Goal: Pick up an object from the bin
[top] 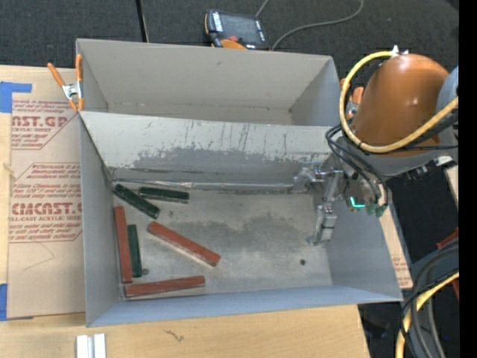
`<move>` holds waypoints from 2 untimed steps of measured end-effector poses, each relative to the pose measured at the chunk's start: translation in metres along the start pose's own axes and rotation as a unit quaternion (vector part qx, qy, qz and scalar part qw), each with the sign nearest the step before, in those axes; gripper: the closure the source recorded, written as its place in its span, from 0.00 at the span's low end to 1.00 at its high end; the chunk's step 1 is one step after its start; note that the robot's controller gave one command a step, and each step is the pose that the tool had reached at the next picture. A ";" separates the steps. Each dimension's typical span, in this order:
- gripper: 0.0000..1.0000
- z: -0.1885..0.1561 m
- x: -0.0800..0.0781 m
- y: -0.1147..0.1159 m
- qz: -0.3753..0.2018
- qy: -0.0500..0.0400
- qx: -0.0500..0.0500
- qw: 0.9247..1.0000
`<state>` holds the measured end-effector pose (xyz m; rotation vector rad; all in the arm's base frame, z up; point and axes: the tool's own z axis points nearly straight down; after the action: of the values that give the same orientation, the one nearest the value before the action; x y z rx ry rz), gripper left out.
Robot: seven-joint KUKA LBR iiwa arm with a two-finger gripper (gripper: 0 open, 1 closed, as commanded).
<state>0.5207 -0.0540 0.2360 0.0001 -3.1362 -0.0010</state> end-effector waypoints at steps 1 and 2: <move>0.00 0.030 -0.028 0.116 -0.075 -0.004 -0.001 0.997; 0.00 0.171 -0.016 0.200 -0.108 0.000 -0.001 0.994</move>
Offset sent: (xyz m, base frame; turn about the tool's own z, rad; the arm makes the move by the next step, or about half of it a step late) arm 0.0272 0.1105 -0.0290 -0.1412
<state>0.5355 0.1458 0.0652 0.3386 -3.1175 -0.0046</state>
